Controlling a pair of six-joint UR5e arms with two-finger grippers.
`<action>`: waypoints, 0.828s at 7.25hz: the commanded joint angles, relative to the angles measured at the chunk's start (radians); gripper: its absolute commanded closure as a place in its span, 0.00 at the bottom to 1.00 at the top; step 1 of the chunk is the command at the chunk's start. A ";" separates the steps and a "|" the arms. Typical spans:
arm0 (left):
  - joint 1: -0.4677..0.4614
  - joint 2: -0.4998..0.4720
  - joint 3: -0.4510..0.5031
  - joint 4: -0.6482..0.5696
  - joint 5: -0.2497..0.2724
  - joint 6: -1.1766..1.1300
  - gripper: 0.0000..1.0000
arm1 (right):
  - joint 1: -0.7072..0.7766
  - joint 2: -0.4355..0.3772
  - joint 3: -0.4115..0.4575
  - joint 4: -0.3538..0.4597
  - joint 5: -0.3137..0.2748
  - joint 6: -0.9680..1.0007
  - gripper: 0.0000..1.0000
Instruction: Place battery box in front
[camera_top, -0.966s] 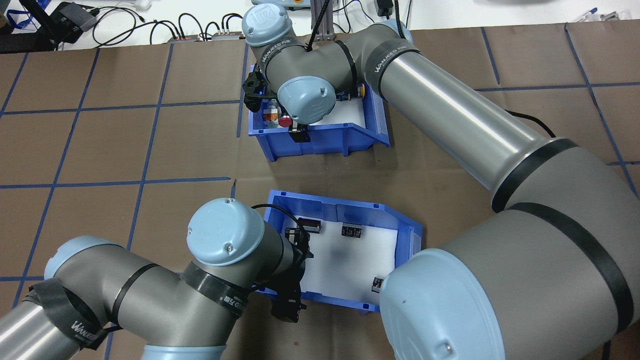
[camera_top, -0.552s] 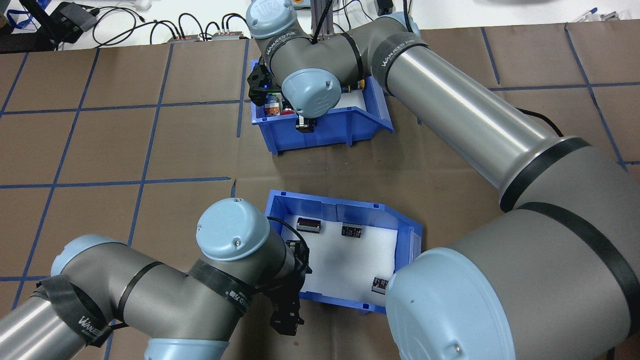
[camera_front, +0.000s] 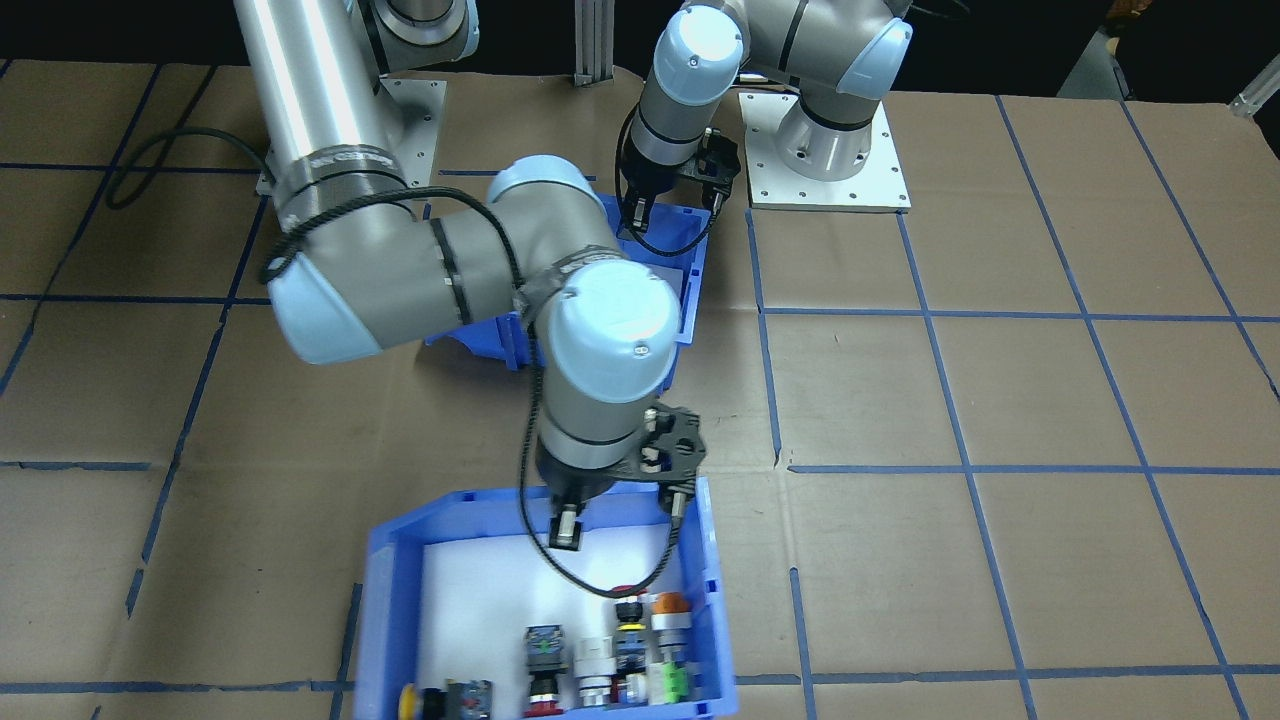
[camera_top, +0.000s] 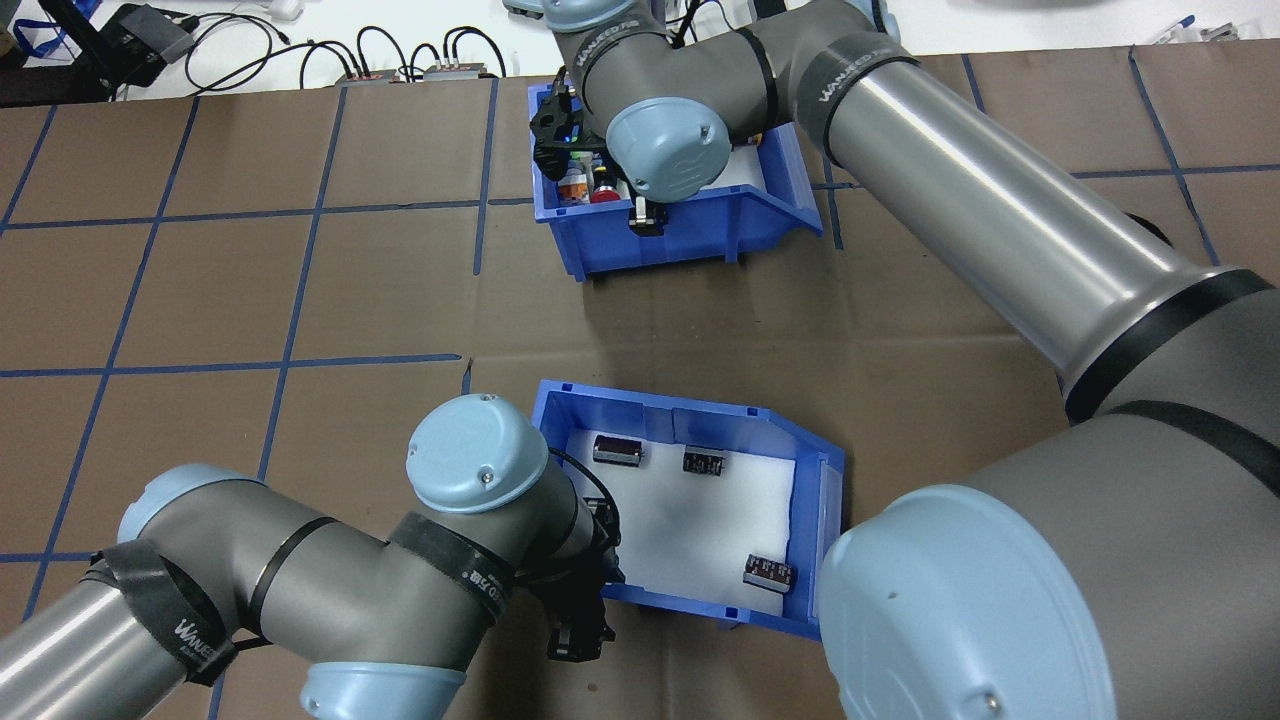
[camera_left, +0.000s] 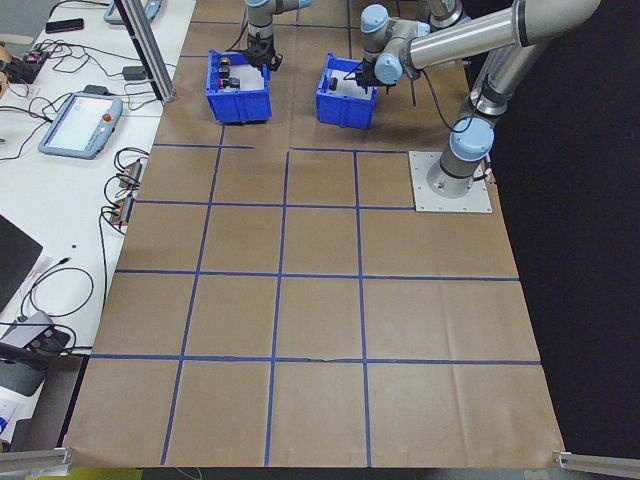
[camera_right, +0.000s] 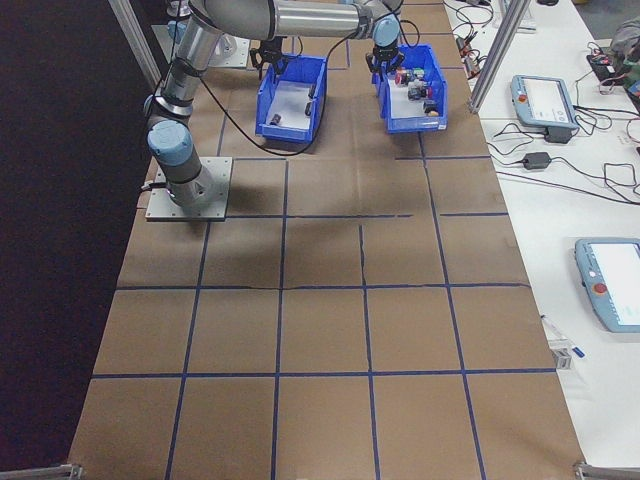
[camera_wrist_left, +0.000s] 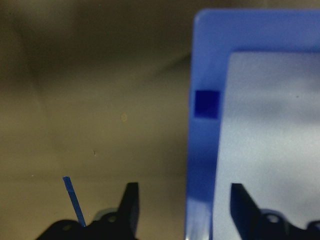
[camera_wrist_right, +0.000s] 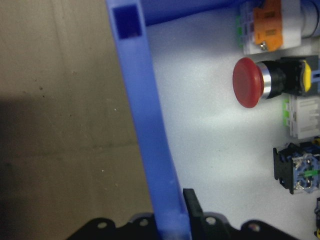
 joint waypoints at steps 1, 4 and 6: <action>0.000 -0.012 -0.002 -0.002 -0.094 0.002 0.78 | -0.106 -0.048 0.027 0.012 -0.027 -0.018 0.97; 0.008 0.017 0.012 0.009 -0.081 0.019 1.00 | -0.242 -0.154 0.179 -0.011 -0.025 -0.106 0.97; 0.142 0.104 0.043 -0.012 0.051 0.101 1.00 | -0.328 -0.257 0.346 -0.116 -0.012 -0.255 0.97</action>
